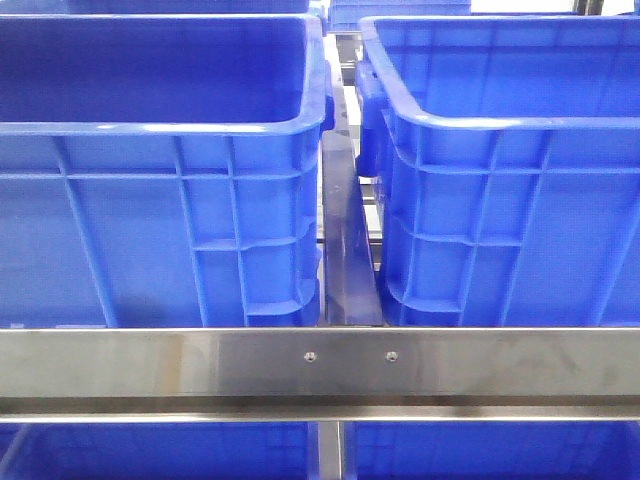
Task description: Pick red and yellow buttons and place in box
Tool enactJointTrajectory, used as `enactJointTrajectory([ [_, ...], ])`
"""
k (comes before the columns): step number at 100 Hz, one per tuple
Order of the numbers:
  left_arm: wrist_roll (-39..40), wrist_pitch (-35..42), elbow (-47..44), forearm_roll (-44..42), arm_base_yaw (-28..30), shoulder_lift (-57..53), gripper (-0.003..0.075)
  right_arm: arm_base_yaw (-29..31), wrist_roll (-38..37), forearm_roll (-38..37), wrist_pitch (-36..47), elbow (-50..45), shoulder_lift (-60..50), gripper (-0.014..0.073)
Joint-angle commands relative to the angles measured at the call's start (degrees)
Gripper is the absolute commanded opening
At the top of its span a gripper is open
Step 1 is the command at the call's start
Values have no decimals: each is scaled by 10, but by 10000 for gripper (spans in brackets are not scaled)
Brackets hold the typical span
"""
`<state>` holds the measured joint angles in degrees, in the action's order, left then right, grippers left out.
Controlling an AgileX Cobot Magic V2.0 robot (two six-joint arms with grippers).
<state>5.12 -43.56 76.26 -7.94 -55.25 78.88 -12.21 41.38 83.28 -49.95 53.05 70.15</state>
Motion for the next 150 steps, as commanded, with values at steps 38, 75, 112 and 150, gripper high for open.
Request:
enactJointTrajectory([
  [38,0,38,18,-19,-4,-17,102,-7,11,36,-15,28,2,132],
  [75,0,37,18,-22,-4,-17,598,-7,17,27,8,28,2,132],
  [112,36,16,18,-20,51,-18,597,-4,52,26,110,40,0,132],
  [150,40,24,-18,4,206,-89,597,82,77,18,129,43,-14,132],
])
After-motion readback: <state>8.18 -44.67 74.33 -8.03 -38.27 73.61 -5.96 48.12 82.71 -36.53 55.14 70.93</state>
